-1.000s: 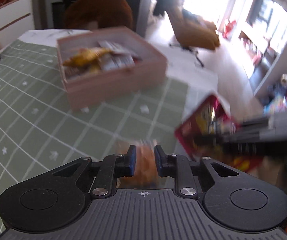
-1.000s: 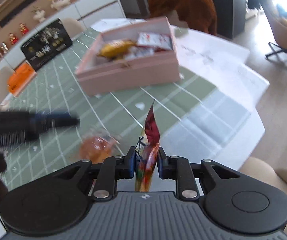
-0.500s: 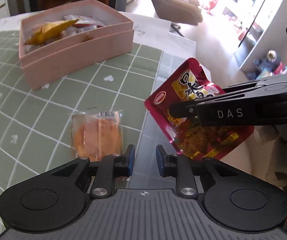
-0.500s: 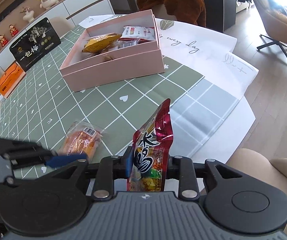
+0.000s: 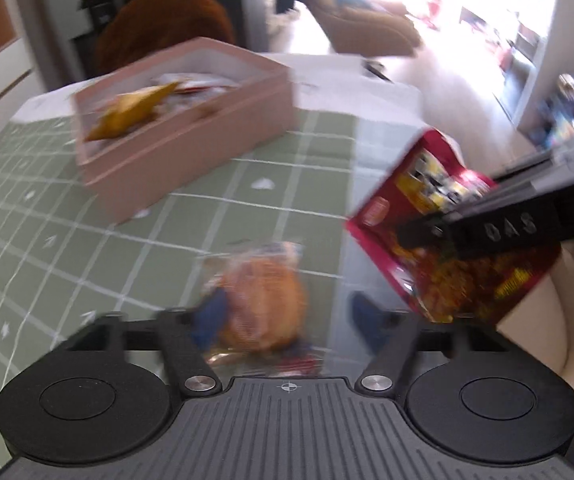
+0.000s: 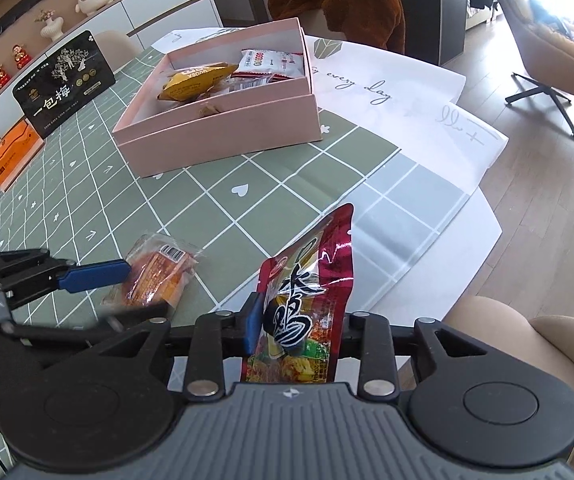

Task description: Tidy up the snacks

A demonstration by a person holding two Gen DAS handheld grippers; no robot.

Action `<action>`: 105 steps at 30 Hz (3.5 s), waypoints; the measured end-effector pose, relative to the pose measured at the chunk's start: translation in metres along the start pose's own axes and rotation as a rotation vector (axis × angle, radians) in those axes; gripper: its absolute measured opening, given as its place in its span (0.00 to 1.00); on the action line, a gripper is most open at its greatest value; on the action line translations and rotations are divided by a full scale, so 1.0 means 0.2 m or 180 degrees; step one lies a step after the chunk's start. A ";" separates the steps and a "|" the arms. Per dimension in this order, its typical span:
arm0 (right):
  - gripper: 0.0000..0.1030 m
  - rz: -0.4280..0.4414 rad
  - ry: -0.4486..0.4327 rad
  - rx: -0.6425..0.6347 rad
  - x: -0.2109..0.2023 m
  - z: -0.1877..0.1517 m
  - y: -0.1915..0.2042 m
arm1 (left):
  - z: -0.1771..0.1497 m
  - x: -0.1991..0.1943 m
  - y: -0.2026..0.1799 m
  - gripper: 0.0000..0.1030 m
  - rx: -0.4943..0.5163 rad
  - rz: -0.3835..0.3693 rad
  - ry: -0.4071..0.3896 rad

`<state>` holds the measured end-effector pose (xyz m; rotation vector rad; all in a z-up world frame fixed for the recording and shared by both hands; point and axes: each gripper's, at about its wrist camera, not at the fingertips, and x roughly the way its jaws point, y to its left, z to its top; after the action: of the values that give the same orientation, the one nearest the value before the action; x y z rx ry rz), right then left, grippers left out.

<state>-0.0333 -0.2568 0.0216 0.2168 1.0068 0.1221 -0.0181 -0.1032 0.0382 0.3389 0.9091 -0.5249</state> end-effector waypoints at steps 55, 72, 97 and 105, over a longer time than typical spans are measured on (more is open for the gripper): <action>0.28 0.0909 -0.0825 0.0359 -0.09 1.06 0.23 | -0.05 -0.16 0.78 0.57 -0.2101 -0.0141 -0.0755; 0.52 -0.0009 -0.0361 -0.0014 0.30 0.24 0.25 | -0.22 0.03 0.50 0.58 -0.1381 0.0539 -0.0673; 1.00 -0.0642 -0.1032 -0.0266 0.35 0.03 0.29 | -0.20 0.11 0.40 0.61 -0.1174 0.0926 -0.0846; 1.00 -0.0642 -0.1032 -0.0264 0.35 0.03 0.29 | -0.20 0.11 0.40 0.61 -0.1174 0.0929 -0.0845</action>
<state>0.0085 -0.1875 -0.0201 0.0551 0.6943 -0.0543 0.0126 -0.0243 0.0021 0.0601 0.6664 -0.1223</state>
